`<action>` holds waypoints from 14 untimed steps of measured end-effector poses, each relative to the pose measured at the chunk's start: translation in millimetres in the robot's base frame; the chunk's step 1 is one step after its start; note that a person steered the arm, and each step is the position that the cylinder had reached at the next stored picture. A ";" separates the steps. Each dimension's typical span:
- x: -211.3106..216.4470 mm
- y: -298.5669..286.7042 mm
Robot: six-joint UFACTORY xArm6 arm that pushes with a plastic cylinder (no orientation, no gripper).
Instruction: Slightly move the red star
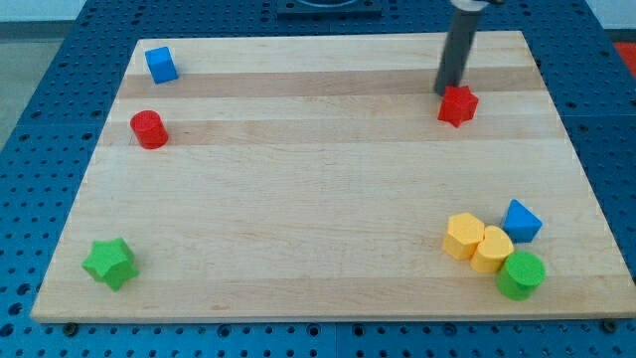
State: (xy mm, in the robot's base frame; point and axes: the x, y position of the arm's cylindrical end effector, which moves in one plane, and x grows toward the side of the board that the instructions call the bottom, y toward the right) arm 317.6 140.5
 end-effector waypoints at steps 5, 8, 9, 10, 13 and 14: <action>49.8 43.2; 49.4 -20.5; 27.1 -32.3; -38.3 -12.4; -36.0 61.4; -22.9 71.2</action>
State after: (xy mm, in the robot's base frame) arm 294.7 211.6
